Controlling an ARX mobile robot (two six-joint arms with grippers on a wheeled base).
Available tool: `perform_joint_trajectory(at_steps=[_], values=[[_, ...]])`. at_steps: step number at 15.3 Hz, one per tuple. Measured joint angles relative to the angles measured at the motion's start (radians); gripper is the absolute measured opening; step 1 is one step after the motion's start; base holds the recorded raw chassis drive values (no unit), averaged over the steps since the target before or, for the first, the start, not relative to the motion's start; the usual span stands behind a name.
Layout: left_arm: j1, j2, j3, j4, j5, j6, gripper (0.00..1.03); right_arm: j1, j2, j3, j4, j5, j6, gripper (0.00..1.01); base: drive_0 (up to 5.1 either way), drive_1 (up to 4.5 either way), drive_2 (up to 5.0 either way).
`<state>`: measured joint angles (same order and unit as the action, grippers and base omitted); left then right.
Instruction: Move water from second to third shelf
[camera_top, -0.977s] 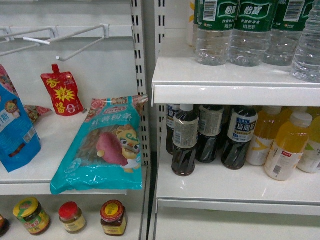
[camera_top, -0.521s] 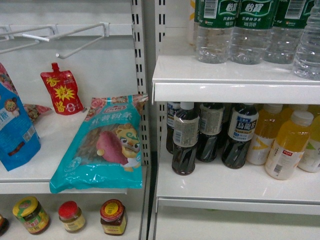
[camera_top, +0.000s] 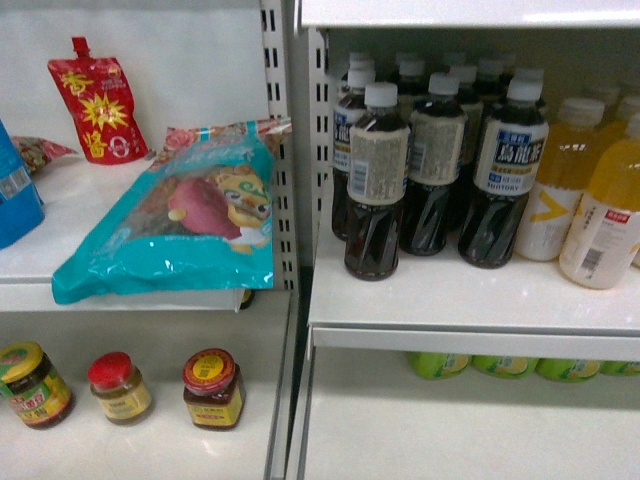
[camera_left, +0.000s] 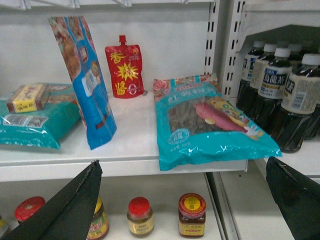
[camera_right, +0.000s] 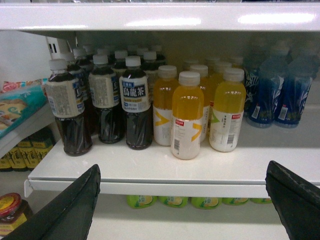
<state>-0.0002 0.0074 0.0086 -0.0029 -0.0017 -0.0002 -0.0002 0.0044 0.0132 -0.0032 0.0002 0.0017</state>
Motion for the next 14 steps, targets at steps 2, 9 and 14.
perform_joint_trajectory(at_steps=[2, 9, 14], values=[[0.000, 0.000, 0.000, 0.000, 0.001, 0.000, 0.98, 0.000, 0.000, 0.000, 0.000, 0.000, -0.001, 0.98, 0.0, 0.00, 0.0], [0.000, 0.000, 0.000, -0.003, 0.001, 0.000, 0.98, 0.000, 0.000, 0.000, -0.002, 0.000, 0.000, 0.98, 0.0, 0.00, 0.0], [0.000, 0.000, 0.000, -0.002, 0.001, 0.000, 0.98, 0.000, 0.000, 0.000, -0.002, 0.000, 0.000, 0.98, 0.0, 0.00, 0.0]])
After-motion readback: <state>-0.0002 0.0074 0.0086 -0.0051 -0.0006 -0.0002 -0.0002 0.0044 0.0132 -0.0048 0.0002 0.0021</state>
